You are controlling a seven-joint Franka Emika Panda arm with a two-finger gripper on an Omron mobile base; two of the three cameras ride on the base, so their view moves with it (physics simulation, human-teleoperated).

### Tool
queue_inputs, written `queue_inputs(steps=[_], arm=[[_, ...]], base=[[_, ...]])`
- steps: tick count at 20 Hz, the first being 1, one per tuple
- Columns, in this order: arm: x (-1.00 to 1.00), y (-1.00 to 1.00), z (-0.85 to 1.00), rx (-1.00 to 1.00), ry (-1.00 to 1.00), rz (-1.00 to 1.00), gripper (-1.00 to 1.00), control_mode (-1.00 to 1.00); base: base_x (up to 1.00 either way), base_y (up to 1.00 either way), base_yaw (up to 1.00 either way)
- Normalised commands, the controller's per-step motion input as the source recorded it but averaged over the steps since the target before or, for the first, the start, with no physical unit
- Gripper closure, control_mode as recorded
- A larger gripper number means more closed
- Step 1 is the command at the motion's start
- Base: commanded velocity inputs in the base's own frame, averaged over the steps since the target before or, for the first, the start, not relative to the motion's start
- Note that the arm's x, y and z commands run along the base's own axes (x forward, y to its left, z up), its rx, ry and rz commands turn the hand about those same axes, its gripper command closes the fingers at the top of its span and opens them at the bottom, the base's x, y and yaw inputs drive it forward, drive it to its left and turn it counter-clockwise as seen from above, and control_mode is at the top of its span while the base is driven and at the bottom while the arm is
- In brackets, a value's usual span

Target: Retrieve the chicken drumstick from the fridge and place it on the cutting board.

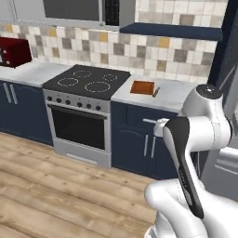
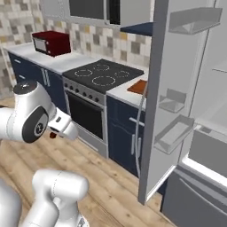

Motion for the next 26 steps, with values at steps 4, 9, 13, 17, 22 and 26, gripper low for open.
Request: queue_inputs(steps=[4,9,13,17,22,26], arm=[[0.00,0.00,0.00,0.00,0.00,0.00,1.00,1.00],[0.00,0.00,0.00,0.00,0.00,0.00,1.00,1.00],[0.00,0.00,0.00,0.00,0.00,0.00,1.00,1.00],[0.00,0.00,0.00,0.00,0.00,0.00,1.00,1.00],[0.00,0.00,0.00,0.00,0.00,0.00,1.00,1.00],[0.00,0.00,0.00,0.00,0.00,0.00,1.00,1.00]], base=[[0.79,0.52,-0.16],[0.76,0.66,-0.23],[0.69,0.93,-0.33],[0.52,1.00,-0.49],[0.55,1.00,-0.53],[0.97,0.71,-0.65]])
